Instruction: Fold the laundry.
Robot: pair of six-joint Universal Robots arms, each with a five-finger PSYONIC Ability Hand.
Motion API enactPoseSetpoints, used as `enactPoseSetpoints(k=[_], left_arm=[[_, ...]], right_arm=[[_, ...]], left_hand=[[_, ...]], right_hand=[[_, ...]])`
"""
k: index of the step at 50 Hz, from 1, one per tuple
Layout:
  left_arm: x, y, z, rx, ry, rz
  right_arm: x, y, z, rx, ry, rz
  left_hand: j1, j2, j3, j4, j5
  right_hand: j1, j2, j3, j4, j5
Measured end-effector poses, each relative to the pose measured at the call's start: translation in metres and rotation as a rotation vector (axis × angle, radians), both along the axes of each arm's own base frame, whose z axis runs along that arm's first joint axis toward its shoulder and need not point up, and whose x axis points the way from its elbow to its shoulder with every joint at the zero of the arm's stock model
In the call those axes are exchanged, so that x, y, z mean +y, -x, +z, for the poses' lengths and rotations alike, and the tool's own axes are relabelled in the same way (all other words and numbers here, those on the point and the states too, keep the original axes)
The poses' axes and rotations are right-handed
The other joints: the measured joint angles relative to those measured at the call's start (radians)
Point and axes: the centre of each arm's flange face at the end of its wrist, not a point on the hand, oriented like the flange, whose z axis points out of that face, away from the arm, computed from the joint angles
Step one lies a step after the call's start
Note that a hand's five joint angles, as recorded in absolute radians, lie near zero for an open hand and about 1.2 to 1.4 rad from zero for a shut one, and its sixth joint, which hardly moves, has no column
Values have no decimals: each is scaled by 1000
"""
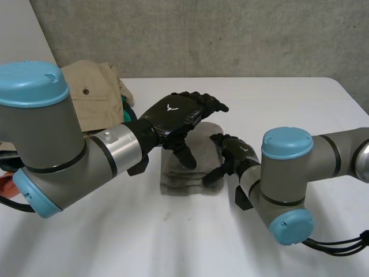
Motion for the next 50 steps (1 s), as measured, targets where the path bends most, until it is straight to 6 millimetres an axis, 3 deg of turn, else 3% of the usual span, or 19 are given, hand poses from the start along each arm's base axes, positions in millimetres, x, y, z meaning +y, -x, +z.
enactPoseSetpoints(k=[6, 10, 13, 17, 21, 25, 30, 33, 35, 38, 41, 50], left_arm=[[1, 0, 0, 1, -1, -3], [1, 1, -1, 0, -3, -4], [1, 1, -1, 1, -3, -4], [1, 1, 0, 3, 0, -4], [0, 2, 3, 11, 6, -4], [0, 3, 8, 26, 10, -3], [-1, 3, 18, 57, 15, -1], [-2, 4, 22, 71, 19, 0], [-2, 4, 25, 85, 23, 0], [-2, 5, 27, 94, 25, -2], [-2, 7, 28, 105, 25, -4], [-2, 11, 26, 110, 28, 9]], right_arm=[[-2, -9, -8, 8, 6, 14], [-5, -13, -16, 17, 2, 21], [-8, -15, -18, 16, 6, 25], [-16, -16, -12, 15, 38, 25], [-45, -6, 2, 23, 114, -21], [-94, 25, 15, 52, 195, -123], [-167, 82, 22, 106, 302, -282], [-192, 103, 23, 122, 343, -342], [-224, 132, 23, 145, 403, -425], [-241, 150, 23, 161, 437, -474], [-269, 186, 23, 190, 499, -560], [-296, 245, 34, 206, 606, -676]], left_hand=[[0, 0, 0, 0, 0], [0, 0, 0, 0, 0], [0, 0, 0, 0, 0], [0, 0, 0, 0, 0], [0, 0, 0, 0, 0], [0, 0, 0, 0, 0], [0, 0, 0, 0, 1], [0, 1, 0, 1, 3], [0, 2, 2, 3, 3], [0, 2, 2, 3, 3], [0, 2, 2, 3, 3], [0, 3, 2, 5, 3]], right_hand=[[89, 116, 120, 119, 120], [512, 580, 569, 585, 564], [727, 806, 766, 921, 866], [763, 865, 824, 973, 901], [784, 926, 917, 978, 901], [784, 926, 924, 980, 906], [797, 926, 924, 980, 924], [797, 926, 925, 980, 924], [797, 926, 932, 980, 924], [797, 926, 932, 980, 924], [797, 930, 934, 980, 924], [797, 935, 944, 981, 924]])
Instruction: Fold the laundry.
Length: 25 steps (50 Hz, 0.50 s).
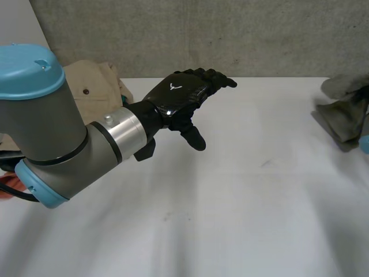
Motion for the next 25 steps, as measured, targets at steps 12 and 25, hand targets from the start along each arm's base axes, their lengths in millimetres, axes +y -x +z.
enactPoseSetpoints(k=[12, 25], left_arm=[[5, 7, -5, 0, 0, -15], [12, 9, -9, -9, -14, -30]], right_arm=[[7, 15, -30, 9, -151, 30], [37, 29, -36, 152, -389, 40]], left_hand=[[24, 12, 1, 20, 24], [24, 12, 1, 20, 24]], right_hand=[[-497, -574, -547, -559, -547], [-811, -933, -945, -983, -925]])
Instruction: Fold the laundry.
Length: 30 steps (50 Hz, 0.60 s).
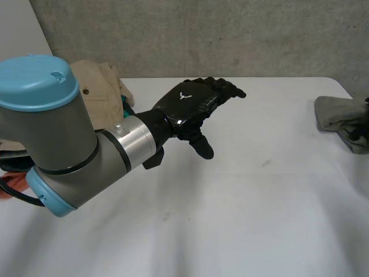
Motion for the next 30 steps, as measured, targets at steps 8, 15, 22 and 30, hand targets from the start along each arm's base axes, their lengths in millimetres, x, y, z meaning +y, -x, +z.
enactPoseSetpoints(k=[8, 15, 22, 30], left_arm=[[3, 1, 2, 3, 2, -5], [7, -2, 23, 47, 41, 3], [-10, -17, 66, 176, 153, 159], [-100, -96, 71, 68, 304, 672]], right_arm=[[7, 8, 34, 214, 15, -19], [22, -11, 110, 512, 211, 34], [71, -95, 154, 630, 564, 264], [171, -180, 120, 638, 690, 746]], left_hand=[[0, 0, 0, 0, 0], [0, 0, 0, 0, 0], [-1, 0, 0, -2, -1], [-13, -14, -6, -25, -26]], right_hand=[[0, 0, 0, 0, 0], [0, 0, 0, 0, 0], [0, 0, 0, 0, 0], [0, 0, 0, 0, 0]])
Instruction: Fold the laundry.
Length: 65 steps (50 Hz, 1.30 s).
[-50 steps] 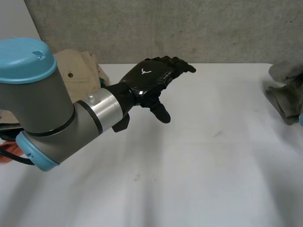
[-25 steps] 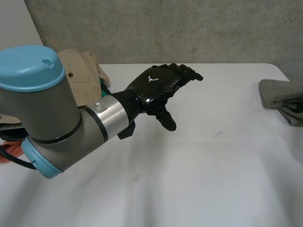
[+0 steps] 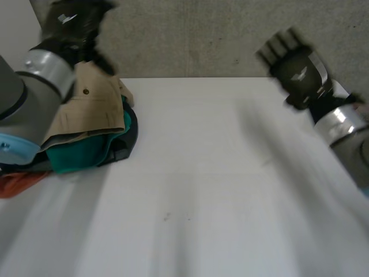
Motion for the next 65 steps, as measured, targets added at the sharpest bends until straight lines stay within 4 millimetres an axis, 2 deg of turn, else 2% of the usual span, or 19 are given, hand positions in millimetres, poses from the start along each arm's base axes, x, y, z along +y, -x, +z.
enactPoseSetpoints(k=[3, 6, 7, 13, 16, 17, 20, 24, 27, 31, 34, 35, 38, 43, 48, 50, 53, 59, 65], left_arm=[[-42, -36, -35, -205, -31, 193], [-66, -55, -68, -354, -69, 270], [-85, -69, -96, -449, -101, 308], [-123, -96, -149, -527, -124, 312], [-132, -99, -160, -505, -119, 275], [-135, -98, -163, -482, -119, 257], [-137, -96, -163, -421, -127, 230], [-129, -83, -141, -311, -117, 198], [-105, -54, -96, -176, -70, 138], [-55, -4, -39, 17, -22, 2], [-31, 21, -22, 93, -18, -69], [-12, 42, -16, 142, -27, -123], [12, 77, -25, 179, -68, -188], [51, 144, -92, 157, -209, -287], [81, 176, -144, 136, -332, -397], [88, 179, -146, 140, -349, -432], [91, 172, -125, 155, -328, -454], [53, 114, -77, 78, -184, -320], [9, 60, -96, -193, -135, -199]], right_arm=[[42, -14, -21, 56, -88, 121], [61, -17, -31, 77, -158, 159], [72, -18, -39, 88, -223, 170], [80, -12, -50, 100, -369, 137], [79, -10, -51, 99, -396, 116], [77, -8, -51, 97, -403, 105], [75, -5, -51, 91, -408, 80], [70, 3, -45, 77, -400, 27], [66, 12, -34, 56, -382, -32], [62, 19, -21, 13, -374, -94], [58, 25, -8, -59, -382, -151], [56, 27, -2, -100, -392, -173], [54, 31, 5, -169, -420, -199], [52, 34, 10, -269, -489, -212], [51, 35, 6, -296, -551, -219], [49, 39, 5, -299, -566, -233], [43, 48, 6, -302, -577, -265], [47, 57, 3, -270, -670, -309], [66, 51, -22, -198, -858, -310]], left_hand=[[-2, -12, -13, -11, 0], [-5, -15, -18, -12, 0], [-12, -15, -18, -12, 0], [22, 15, 13, 21, 29], [374, 335, 328, 341, 330], [654, 685, 672, 671, 622], [799, 923, 890, 946, 838], [829, 938, 906, 962, 840], [843, 948, 919, 963, 859], [846, 956, 941, 982, 883], [846, 957, 945, 983, 883], [846, 961, 952, 985, 883], [846, 961, 952, 985, 883], [841, 953, 944, 983, 881], [-3, 71, 87, 97, 76], [-41, -12, -11, -9, 1], [-41, -20, -16, -18, -1], [-41, -20, -16, -18, -1], [-41, -20, -16, -18, -1]], right_hand=[[0, 0, 0, 0, 0], [0, 0, 0, 0, 0], [0, 0, 0, 0, 0], [0, 0, 0, 0, 0], [0, 0, 0, 0, 0], [0, 0, 0, 0, 0], [0, 0, 0, 0, 0], [0, 0, 0, 0, 0], [0, 0, 0, 0, 0], [0, 0, 0, 0, 0], [0, 0, 0, 0, 0], [0, 0, 0, 0, 0], [0, 0, 0, 0, 0], [0, 0, 0, 0, 0], [0, 0, 0, 0, 0], [0, 0, 0, 0, 0], [0, 0, 0, 0, 0], [0, 0, 0, 0, 0], [0, 0, 0, 0, 0]])
